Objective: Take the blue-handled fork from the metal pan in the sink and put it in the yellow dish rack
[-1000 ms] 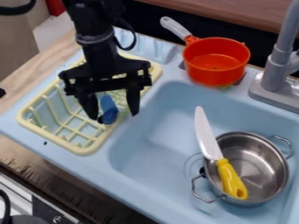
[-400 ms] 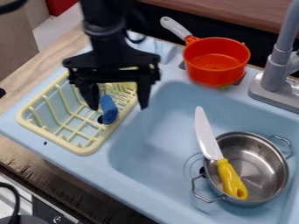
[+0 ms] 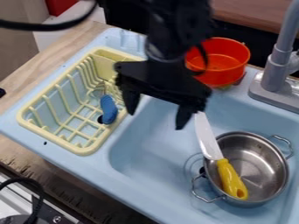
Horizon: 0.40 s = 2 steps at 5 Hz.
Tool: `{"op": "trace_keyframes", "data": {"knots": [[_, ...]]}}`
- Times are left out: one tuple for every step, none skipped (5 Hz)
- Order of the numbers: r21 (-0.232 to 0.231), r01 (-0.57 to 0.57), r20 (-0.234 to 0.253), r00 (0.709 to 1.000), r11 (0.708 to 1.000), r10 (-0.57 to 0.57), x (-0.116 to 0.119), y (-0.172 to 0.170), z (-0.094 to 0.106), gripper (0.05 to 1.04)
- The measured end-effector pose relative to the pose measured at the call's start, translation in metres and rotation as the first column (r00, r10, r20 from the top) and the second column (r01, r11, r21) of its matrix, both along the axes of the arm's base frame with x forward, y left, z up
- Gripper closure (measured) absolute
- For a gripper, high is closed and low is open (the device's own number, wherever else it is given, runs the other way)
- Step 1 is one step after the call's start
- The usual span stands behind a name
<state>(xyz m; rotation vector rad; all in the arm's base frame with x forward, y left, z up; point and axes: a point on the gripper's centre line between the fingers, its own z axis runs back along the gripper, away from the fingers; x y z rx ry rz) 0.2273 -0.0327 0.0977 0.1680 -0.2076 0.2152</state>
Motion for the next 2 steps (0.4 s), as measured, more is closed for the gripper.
{"op": "trace_keyframes", "data": {"knots": [[-0.021,0.077,0.054,0.996,0.997,-0.076,0.008,-0.012,0.001,0.084],[-0.090,0.130,0.060,0.990,0.987,-0.125,0.009,-0.024,-0.001,0.084]]}}
